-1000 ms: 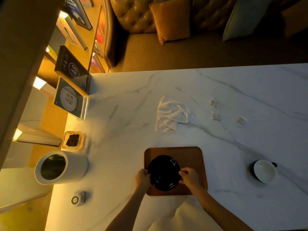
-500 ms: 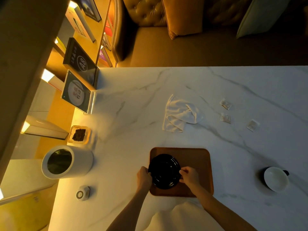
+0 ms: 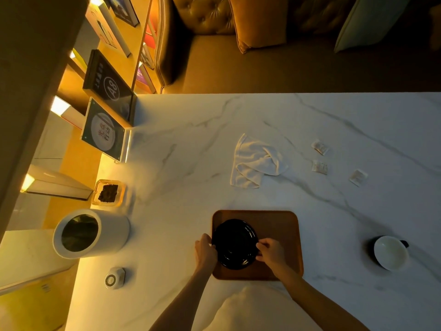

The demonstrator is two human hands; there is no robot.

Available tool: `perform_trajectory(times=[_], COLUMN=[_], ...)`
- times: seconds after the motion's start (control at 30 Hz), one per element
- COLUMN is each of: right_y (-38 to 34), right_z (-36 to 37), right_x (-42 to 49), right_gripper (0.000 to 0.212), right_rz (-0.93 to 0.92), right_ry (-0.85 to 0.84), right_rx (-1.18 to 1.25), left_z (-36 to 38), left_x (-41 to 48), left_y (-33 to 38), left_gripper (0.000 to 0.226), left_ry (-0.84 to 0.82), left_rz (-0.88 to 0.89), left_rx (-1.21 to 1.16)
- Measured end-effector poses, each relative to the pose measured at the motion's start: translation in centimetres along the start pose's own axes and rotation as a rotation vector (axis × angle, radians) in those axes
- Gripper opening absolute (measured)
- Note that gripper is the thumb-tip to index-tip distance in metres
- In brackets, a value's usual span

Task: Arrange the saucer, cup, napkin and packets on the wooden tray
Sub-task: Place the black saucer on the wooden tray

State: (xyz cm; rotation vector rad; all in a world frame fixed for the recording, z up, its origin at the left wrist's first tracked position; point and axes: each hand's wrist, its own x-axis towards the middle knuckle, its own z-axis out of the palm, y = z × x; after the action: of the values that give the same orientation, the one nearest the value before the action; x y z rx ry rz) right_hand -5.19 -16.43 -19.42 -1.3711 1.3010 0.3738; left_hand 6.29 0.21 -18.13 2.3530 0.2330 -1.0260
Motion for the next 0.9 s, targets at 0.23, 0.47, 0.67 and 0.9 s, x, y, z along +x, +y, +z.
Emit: perform_trajectory(times=[0.23,0.47,0.67,0.9], right_y=[-0.4,-0.5,-0.7,-1.6], right_z=[-0.2,-0.2,-0.3,-1.9], right_x=[0.1,-0.1,-0.3,-1.4], right_gripper=[0.027,0.025,0.027,0.033], right_rz=[0.005,-0.010,-0.072,-0.283], right_ry=[-0.007,-0.005,0.012,0.071], right_rx=[-0.022,-0.054,-0.200,-0.684], left_z=[0.0,-0.1,-0.5,-1.8], left_x=[0.5,0.5,0.2,-1.3], left_y=[-0.4,-0.6,-0.5,-0.3], left_gripper=[0.008,0.011,0.010,0.028], left_ry=[-0.052,-0.064,-0.065,0.003], left_rz=[-0.011,-0.011,-0.005,0.190], left_rx=[0.016,-0.033,0.002,0.307])
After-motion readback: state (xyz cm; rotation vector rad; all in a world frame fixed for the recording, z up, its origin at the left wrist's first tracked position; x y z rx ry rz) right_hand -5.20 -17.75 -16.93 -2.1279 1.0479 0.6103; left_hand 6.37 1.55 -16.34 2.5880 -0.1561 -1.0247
